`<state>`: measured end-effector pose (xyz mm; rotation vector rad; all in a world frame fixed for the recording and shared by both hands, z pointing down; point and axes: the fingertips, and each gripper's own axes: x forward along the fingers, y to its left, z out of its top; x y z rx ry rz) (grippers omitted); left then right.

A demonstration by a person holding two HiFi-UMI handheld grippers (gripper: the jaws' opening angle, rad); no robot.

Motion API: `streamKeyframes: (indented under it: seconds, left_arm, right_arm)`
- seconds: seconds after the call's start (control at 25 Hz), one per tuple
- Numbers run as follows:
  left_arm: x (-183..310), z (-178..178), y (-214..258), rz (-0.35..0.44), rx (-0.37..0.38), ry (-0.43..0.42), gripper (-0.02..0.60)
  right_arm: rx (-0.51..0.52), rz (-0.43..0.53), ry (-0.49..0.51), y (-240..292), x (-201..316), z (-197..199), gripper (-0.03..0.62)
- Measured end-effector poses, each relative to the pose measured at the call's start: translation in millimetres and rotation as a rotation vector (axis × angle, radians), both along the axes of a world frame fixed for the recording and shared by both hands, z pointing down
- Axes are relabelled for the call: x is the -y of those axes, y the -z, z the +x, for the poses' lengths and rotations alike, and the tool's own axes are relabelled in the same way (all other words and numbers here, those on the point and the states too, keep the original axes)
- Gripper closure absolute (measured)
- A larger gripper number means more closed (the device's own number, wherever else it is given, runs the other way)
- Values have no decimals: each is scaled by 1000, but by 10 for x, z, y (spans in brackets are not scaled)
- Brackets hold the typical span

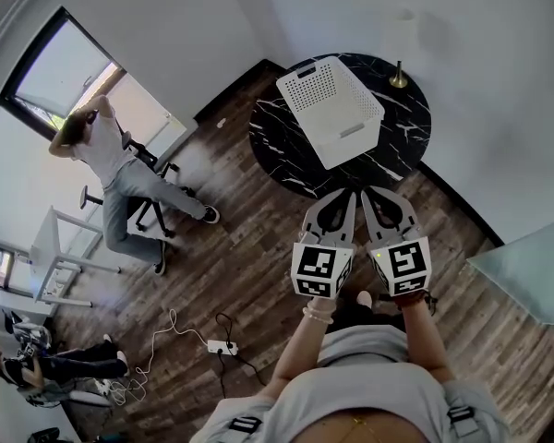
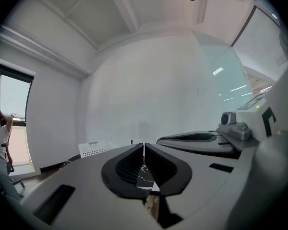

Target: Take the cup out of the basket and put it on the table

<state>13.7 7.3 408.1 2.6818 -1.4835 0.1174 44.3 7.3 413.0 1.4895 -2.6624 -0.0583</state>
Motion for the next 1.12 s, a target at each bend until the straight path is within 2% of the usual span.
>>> streamKeyframes:
  seconds: [0.4, 1.12]
  left_arm:
    - [277, 42, 18, 21, 12, -20, 575]
    - [1439, -289, -87, -19, 8, -89, 575]
  right_arm:
    - [8, 9, -9, 39, 310, 43, 585]
    - [-25, -6, -63, -43, 1411, -297, 585]
